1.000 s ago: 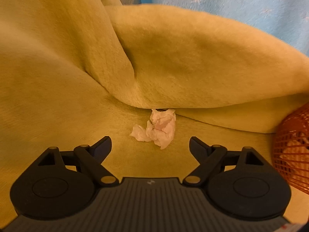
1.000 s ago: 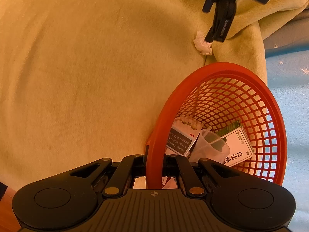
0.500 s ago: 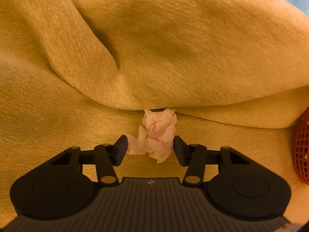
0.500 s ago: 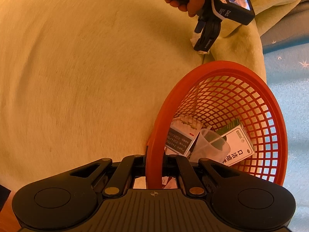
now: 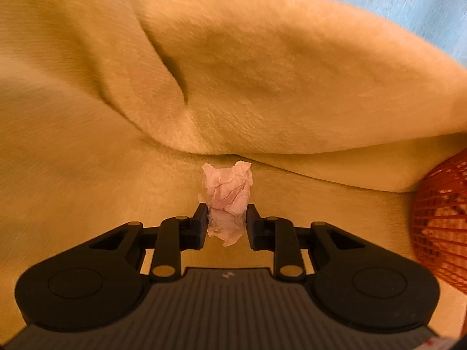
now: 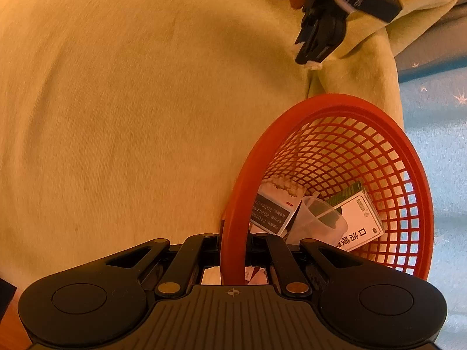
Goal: Organize objects
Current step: 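Move the left tool to the crumpled white tissue and grasp it, then carry the tissue into the wastebasket and open the left tool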
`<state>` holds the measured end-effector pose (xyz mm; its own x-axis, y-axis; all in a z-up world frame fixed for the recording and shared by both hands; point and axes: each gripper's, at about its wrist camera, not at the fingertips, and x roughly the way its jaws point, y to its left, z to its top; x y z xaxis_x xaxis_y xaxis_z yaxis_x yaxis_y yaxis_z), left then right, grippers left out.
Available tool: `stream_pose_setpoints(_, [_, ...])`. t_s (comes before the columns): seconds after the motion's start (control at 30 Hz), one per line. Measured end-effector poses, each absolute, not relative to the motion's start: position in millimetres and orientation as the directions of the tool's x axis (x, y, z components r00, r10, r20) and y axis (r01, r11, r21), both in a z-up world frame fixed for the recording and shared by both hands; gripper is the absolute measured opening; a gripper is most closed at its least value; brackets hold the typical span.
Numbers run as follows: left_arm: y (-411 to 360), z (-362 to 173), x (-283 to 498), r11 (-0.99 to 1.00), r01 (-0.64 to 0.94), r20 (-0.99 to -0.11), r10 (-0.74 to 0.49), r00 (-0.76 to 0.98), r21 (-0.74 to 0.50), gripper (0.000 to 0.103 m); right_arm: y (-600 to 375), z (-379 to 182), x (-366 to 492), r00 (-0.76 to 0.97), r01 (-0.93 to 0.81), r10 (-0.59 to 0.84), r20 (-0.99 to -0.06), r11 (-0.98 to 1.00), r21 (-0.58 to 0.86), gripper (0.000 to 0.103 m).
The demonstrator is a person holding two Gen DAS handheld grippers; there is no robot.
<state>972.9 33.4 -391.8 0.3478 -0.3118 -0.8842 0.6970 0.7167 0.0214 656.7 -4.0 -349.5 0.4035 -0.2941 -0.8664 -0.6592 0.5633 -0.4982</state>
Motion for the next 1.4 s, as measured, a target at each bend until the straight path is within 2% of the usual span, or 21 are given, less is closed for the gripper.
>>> stream_pose_setpoints(0.33, [61, -333, 934, 0.759, 0.648, -0.867, -0.367, 0.338, -0.069, 0.022, 3, -354, 660, 0.403, -0.682, -0.323, -0.856, 0.518, -0.517, 0.002])
stream_pose_setpoints(0.8, [85, -251, 867, 0.744, 0.657, -0.838, -0.433, 0.332, -0.123, 0.022, 13, -365, 651, 0.425, -0.699, -0.361, -0.83, 0.451, -0.554, 0.002])
stream_pose_setpoints(1.4, [76, -214, 817, 0.715, 0.668, -0.816, -0.502, 0.286, -0.206, 0.022, 19, -369, 648, 0.434, -0.706, -0.38, -0.817, 0.42, -0.57, 0.002])
